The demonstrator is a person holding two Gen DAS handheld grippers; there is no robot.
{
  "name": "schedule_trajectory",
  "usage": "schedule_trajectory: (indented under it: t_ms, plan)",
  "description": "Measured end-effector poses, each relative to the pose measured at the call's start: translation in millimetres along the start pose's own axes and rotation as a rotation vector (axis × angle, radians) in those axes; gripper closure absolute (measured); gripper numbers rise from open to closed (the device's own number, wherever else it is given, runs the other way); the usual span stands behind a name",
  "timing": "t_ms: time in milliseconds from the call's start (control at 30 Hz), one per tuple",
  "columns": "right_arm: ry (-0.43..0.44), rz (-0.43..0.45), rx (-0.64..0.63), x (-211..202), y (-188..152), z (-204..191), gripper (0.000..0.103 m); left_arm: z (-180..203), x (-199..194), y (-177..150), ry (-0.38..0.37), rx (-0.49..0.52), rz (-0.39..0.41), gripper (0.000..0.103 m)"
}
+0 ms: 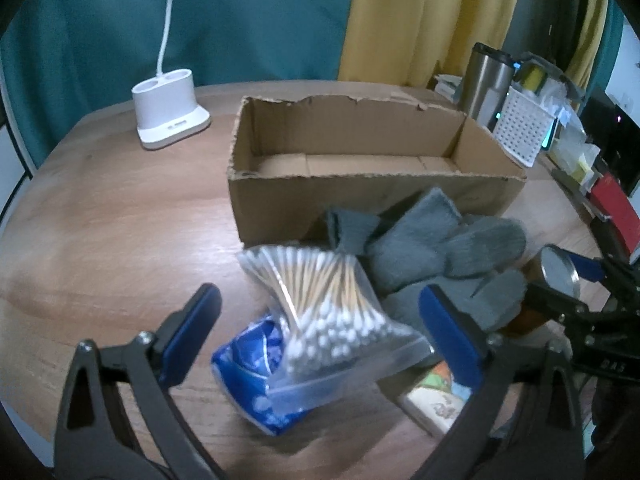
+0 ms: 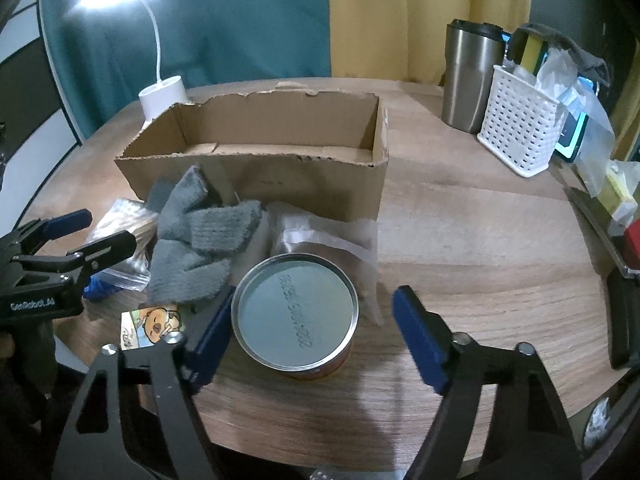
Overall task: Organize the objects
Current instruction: 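Grasp the cotton swab bag with the left tool while the right tool grasps the tin can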
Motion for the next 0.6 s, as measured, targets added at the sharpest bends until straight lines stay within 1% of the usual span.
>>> schedule_trajectory:
  t_ms: [33, 100, 167, 233, 267, 333, 367, 433, 467, 600]
  plan:
    - [0.006, -0.001, 0.002, 0, -1, 0, 0.024, 0, 3, -1, -0.001, -0.001, -0.011, 0.016]
    - [0.012, -0.003, 0.006, 0, -2, 0, 0.025, -1, 7, -3, 0.001, -0.004, -0.028, 0.017]
    - [0.024, -0.002, 0.006, 0, -1, -1, 0.032, -1, 9, -5, 0.000, -0.004, -0.036, 0.020]
    - [0.031, -0.003, 0.001, -1, -1, -2, 0.043, 0, 9, -5, -0.014, -0.009, -0.042, 0.028]
    - [0.032, -0.004, -0.002, -1, -1, -2, 0.043, 1, 10, -6, -0.026, -0.014, -0.049, 0.036]
    - [0.033, -0.006, -0.005, -1, -1, -2, 0.044, 2, 12, -7, -0.033, -0.013, -0.055, 0.040]
    - [0.035, -0.007, -0.006, -2, -1, -2, 0.044, 3, 12, -7, -0.034, -0.011, -0.055, 0.043]
    - [0.037, -0.008, -0.008, -3, -2, -4, 0.044, 3, 10, -6, -0.040, -0.015, -0.052, 0.045]
    - [0.039, -0.006, -0.010, -4, -2, -4, 0.044, 3, 9, -6, -0.042, -0.016, -0.050, 0.048]
    - [0.035, 0.011, -0.011, -10, 1, -2, 0.044, 3, 4, -3, -0.048, -0.022, -0.036, 0.051]
Point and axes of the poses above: each gripper's, at about its wrist camera, not at the fingertips, and x roughly the way its jaws point, z to its right, y to its top, the point moved 8 cm from there along x, roughly the way its jaws point, and after that the axes turned 7 degrees about z, right-handed, at the moved point
